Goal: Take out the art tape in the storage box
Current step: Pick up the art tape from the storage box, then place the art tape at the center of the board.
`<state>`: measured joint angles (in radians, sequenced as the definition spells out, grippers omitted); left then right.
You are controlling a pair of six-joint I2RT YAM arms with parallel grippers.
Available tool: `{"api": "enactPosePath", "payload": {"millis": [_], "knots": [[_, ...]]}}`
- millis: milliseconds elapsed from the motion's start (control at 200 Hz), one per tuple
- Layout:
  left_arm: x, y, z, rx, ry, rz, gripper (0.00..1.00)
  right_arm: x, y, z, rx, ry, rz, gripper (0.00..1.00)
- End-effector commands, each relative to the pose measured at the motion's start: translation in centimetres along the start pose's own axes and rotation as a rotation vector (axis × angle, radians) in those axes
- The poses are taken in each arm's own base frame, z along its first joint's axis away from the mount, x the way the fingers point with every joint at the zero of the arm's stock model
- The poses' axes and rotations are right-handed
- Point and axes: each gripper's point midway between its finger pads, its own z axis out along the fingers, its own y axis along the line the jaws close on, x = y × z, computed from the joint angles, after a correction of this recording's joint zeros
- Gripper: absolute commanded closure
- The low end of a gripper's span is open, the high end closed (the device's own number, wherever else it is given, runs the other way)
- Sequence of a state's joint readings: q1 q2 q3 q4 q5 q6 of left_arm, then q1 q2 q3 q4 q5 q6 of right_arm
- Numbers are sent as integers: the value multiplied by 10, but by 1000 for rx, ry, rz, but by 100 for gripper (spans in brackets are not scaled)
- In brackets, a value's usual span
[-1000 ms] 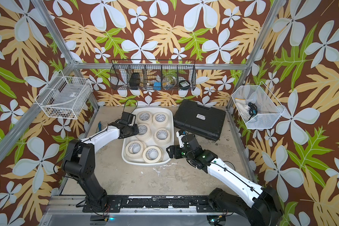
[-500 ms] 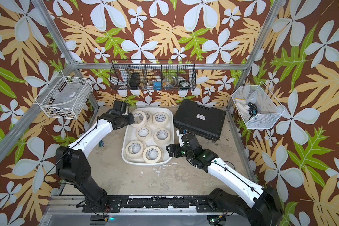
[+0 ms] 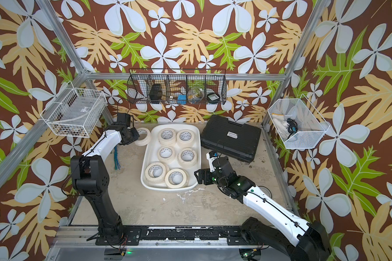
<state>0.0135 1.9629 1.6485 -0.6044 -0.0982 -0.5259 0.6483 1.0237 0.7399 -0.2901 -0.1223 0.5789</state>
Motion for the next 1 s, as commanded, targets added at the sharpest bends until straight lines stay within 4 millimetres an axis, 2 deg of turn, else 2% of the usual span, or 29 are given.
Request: {"api": "enactPosePath", "payload": {"millis": [0,110,265,475,896,991], "knots": [[-12,5,13,-2,-28,-50,94,1,-4,-2,22,-5,-9,11],[-8,18,34,-21,6,-82,94,-2,-4,-5,29,-8,-19,11],[-4,27,53,-65,15,-72,94,-7,-2,-8,37,-7,-38,12],[-1,30,65,-84,19,-60,94,-18,3,-10,43,-17,-56,14],[8,44,87,-149,35,-21,91,-35,7,3,75,6,-100,15],[8,44,87,-145,31,-20,86,-36,7,3,80,6,-104,15]]}}
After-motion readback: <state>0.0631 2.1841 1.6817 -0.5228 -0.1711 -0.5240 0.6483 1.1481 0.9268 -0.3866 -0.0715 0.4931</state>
